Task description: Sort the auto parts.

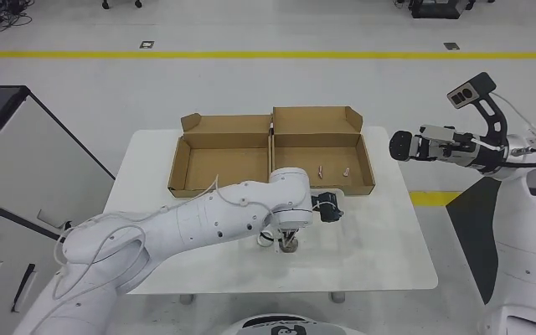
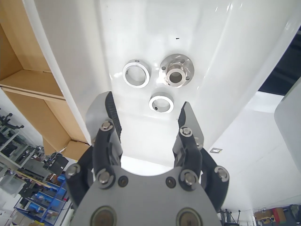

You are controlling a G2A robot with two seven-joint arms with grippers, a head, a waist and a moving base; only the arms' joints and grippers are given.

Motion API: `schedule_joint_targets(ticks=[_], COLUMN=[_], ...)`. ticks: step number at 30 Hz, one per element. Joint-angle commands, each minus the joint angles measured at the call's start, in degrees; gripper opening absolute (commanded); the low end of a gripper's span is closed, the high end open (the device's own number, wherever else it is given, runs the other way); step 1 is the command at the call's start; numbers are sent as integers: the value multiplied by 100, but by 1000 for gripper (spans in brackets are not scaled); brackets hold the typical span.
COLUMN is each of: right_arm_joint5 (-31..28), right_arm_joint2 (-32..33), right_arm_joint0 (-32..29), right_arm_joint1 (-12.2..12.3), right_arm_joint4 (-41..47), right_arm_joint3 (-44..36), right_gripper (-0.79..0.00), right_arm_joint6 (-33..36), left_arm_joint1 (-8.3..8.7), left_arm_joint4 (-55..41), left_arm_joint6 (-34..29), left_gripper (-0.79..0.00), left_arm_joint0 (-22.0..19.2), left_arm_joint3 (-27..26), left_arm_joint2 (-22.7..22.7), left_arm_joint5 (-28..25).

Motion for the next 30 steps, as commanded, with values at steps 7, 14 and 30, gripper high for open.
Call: schedule_joint_targets(ticks=[7, 14, 30], right_arm_joint5=[0, 0, 0], right_arm_joint2=[0, 0, 0], right_arm_joint0=[0, 0, 0], right_arm_joint1=[0, 0, 0], right_arm_joint4=[0, 0, 0], right_arm_joint3=[0, 0, 0], right_gripper=[0, 0, 0], right_arm_joint6=[0, 0, 0], left_arm_joint1=[-160, -293, -467], left_arm_joint4=[-15, -47, -13], left_arm_joint6=[0, 0, 50], left_gripper=[-369, -391, -403], left_arm_joint0=[135, 215, 447], left_arm_joint3=[333, 524, 856], left_arm_joint2=[-3, -3, -3], left_arm_joint5=[-239, -256, -307])
